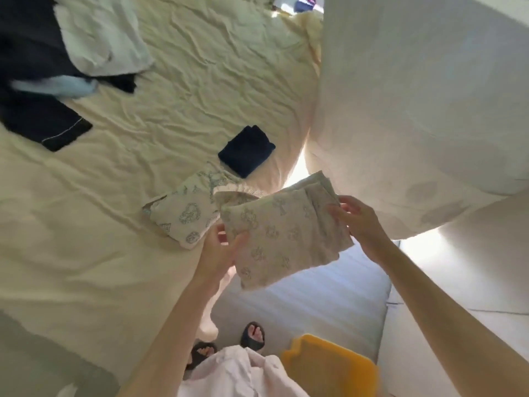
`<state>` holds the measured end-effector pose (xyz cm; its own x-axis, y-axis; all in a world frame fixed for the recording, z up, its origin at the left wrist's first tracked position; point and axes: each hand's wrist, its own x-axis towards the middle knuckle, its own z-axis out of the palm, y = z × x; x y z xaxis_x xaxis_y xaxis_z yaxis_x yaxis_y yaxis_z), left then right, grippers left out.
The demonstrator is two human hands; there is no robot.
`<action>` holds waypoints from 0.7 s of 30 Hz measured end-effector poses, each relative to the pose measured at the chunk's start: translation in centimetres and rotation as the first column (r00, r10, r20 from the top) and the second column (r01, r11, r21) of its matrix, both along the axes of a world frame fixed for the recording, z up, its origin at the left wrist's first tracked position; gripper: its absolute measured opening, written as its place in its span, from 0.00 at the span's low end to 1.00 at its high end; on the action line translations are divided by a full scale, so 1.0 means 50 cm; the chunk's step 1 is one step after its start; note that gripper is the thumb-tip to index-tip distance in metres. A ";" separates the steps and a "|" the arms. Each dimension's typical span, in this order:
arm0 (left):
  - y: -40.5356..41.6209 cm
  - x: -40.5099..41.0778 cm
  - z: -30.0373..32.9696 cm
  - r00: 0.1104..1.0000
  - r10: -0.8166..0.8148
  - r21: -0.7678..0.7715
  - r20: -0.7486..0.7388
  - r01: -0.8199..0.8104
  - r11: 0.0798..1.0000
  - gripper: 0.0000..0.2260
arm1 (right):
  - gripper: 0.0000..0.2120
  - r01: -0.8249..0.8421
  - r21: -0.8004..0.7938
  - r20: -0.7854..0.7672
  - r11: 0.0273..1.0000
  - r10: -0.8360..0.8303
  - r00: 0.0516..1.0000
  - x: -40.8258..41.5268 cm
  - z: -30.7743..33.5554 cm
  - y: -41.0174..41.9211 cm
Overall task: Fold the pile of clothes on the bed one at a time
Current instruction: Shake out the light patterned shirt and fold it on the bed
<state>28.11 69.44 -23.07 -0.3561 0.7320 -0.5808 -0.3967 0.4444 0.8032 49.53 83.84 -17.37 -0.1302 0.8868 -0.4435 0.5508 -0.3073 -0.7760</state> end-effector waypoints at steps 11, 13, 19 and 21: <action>0.321 -0.074 -0.127 0.949 0.315 0.045 0.013 -0.315 0.948 0.18 | 0.08 -0.232 0.069 0.033 0.970 0.230 0.973 -0.200 -0.143 0.431; 0.391 -0.097 -0.164 0.946 0.324 0.027 -0.003 -0.324 0.946 0.18 | 0.07 -0.244 0.093 0.026 0.965 0.243 0.970 -0.245 -0.173 0.511; 0.512 -0.164 -0.261 0.911 0.396 -0.012 -0.111 -0.400 0.916 0.18 | 0.03 -0.291 0.092 0.027 0.952 0.290 0.957 -0.363 -0.283 0.658; 0.534 -0.174 -0.294 0.887 0.428 -0.048 -0.173 -0.442 0.896 0.17 | 0.02 -0.304 0.064 0.036 0.950 0.302 0.953 -0.390 -0.324 0.684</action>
<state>19.41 96.12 -37.77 -0.7174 0.4342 -0.5448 -0.4403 0.3235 0.8375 30.01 118.05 -33.55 -0.3873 0.8353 -0.3901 0.6293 -0.0697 -0.7740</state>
